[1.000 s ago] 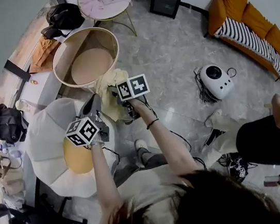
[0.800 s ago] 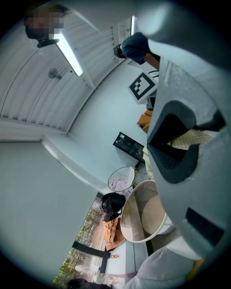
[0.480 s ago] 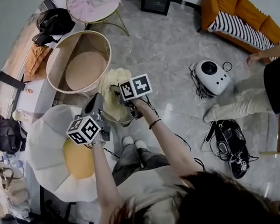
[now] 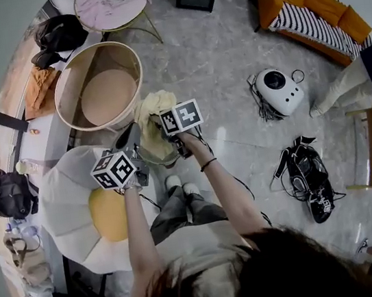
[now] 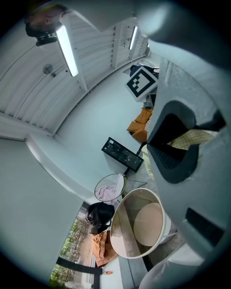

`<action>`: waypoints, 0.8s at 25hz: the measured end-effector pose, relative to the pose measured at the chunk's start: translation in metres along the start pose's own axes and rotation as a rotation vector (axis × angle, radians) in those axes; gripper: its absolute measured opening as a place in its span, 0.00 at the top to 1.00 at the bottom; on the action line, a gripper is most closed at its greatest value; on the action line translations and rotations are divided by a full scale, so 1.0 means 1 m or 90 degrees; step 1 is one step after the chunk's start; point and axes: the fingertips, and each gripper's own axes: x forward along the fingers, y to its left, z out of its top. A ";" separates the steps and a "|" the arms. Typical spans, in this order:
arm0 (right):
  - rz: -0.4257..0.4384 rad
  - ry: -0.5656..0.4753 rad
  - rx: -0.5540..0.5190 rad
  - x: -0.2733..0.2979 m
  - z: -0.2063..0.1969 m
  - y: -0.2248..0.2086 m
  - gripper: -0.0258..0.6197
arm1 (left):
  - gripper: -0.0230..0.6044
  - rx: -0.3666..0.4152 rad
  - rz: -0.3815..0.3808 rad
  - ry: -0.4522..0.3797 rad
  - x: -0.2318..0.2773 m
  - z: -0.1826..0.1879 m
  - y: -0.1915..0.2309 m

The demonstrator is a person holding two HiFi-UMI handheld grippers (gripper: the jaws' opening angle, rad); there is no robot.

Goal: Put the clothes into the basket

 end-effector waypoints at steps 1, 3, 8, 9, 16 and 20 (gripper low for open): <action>-0.005 0.003 -0.002 0.002 0.000 -0.002 0.88 | 0.95 -0.002 -0.003 0.004 0.003 0.000 0.002; -0.014 0.009 -0.001 0.006 0.002 -0.006 0.88 | 0.95 -0.005 -0.009 0.015 0.008 -0.001 0.006; -0.018 0.026 0.001 0.016 0.004 -0.015 0.88 | 0.95 -0.016 -0.022 0.047 0.023 -0.010 0.016; -0.018 0.030 0.000 0.019 0.005 -0.015 0.88 | 0.95 -0.017 -0.025 0.052 0.025 -0.011 0.018; -0.040 0.078 -0.031 0.036 -0.001 -0.020 0.88 | 0.95 -0.019 -0.040 0.078 0.034 -0.013 0.035; -0.060 0.104 -0.046 0.045 -0.006 -0.027 0.88 | 0.95 -0.017 -0.041 0.088 0.037 -0.015 0.041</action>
